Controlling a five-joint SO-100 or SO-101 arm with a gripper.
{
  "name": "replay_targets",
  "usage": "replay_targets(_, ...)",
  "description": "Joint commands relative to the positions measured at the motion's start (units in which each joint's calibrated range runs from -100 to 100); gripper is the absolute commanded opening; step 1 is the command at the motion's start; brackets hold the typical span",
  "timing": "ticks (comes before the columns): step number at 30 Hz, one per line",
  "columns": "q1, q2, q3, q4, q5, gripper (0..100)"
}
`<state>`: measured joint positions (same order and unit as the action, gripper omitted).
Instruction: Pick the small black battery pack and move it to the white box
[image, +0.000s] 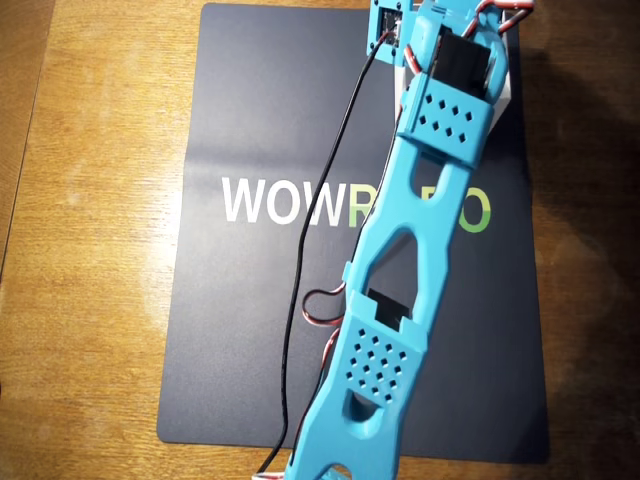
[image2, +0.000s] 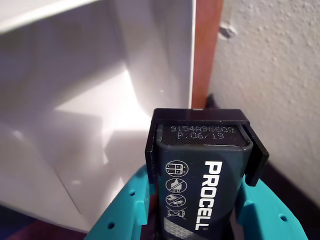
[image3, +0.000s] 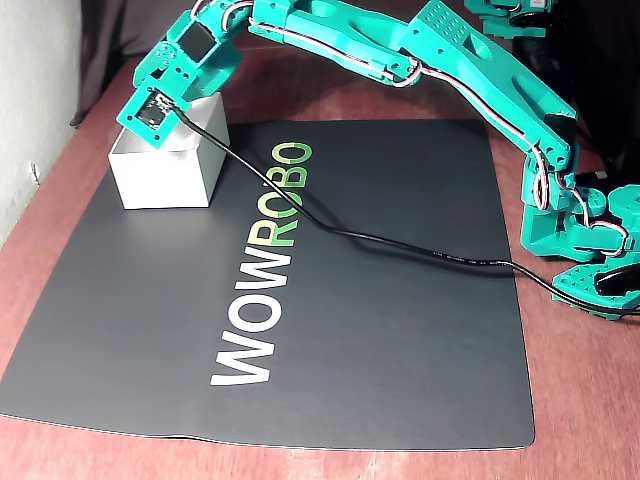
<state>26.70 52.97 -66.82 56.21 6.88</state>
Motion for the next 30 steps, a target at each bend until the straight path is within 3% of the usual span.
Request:
replay_targets(1,1.0,-0.9,-2.7,-0.8,2.9,4)
replay_targets(11,2.8,1.0,-2.8,6.7,3.1,4)
replay_targets(30,2.6,0.7,-3.1,6.2,3.2,5)
